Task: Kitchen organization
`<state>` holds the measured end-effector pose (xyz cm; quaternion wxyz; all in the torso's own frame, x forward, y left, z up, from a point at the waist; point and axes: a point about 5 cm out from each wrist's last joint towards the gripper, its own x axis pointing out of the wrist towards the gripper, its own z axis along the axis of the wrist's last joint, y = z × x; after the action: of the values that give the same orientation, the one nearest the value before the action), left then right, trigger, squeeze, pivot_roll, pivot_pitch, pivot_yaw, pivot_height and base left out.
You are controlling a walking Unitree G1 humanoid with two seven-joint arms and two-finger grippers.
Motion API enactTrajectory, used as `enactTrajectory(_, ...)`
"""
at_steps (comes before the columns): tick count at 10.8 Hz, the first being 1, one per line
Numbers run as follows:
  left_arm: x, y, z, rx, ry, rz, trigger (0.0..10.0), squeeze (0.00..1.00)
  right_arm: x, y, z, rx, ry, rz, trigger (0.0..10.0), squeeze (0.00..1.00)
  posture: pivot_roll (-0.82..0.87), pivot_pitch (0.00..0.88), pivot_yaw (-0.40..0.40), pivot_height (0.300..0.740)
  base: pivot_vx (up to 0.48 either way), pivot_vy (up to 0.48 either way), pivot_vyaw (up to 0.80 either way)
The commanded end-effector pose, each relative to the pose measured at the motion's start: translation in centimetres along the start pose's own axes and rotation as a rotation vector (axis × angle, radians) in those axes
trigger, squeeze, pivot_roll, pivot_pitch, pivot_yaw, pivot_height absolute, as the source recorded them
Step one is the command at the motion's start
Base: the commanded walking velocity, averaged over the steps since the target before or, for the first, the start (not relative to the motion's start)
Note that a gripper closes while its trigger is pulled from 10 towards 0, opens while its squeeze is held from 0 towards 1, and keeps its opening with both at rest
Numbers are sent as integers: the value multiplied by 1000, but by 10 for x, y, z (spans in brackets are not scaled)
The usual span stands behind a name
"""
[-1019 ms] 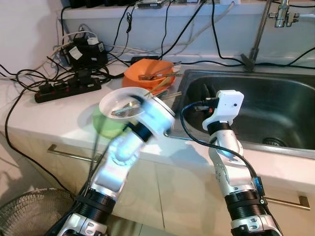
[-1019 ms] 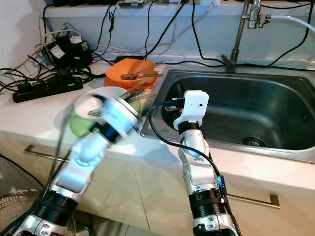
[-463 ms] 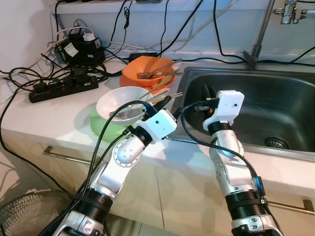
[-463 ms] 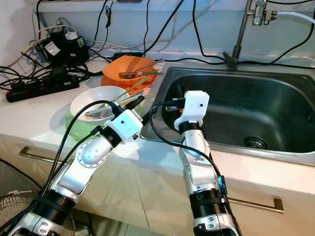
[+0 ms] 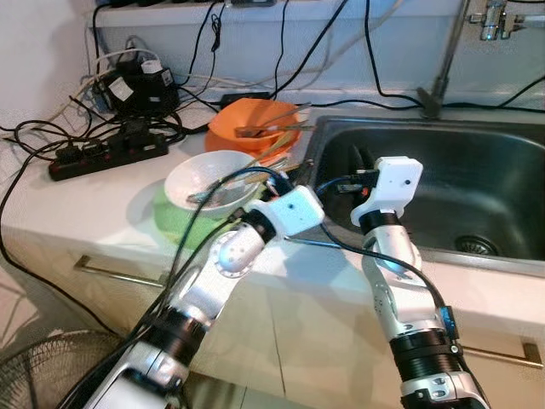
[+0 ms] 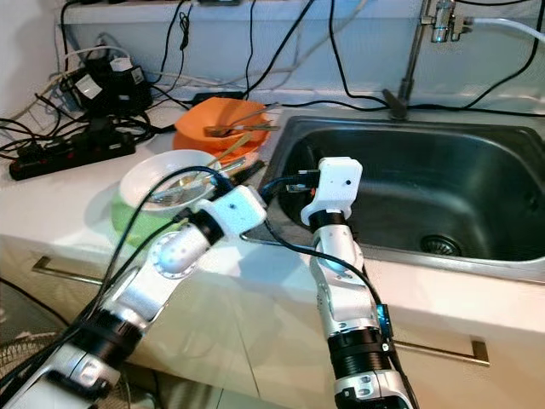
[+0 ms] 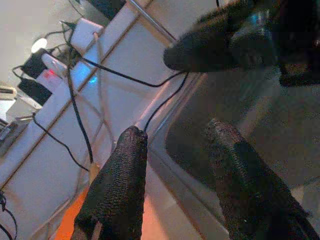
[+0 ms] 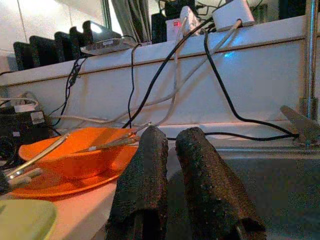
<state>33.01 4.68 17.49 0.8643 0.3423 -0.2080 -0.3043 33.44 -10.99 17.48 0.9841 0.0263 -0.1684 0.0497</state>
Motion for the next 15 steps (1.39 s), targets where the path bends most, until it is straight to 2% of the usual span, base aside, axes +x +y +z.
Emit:
enactTrajectory(1,5,4,2,35,-4,4,10000,0,2,5,4,-4,-19,10,10000,0,33,0,133,740,0,0,0)
enactTrajectory(4,19,10,-2,83,43,29,10000,0,2,4,3,-4,-20,5,10000,0,32,0,136,740,0,0,0)
enactTrajectory(7,25,15,-13,115,130,51,10000,0,2,4,3,-6,-17,3,10000,0,36,0,133,740,0,0,0)
enactTrajectory(8,26,15,-13,115,133,51,10000,0,2,3,3,-6,-17,2,10000,0,36,0,133,740,0,0,0)
enactTrajectory(9,27,16,-13,109,131,57,0,0,2,3,3,-7,-16,0,10000,0,34,0,134,740,0,0,0)
enactTrajectory(15,29,20,-8,92,101,101,0,0,2,2,3,-8,-17,-2,10000,0,43,0,126,740,0,0,0)
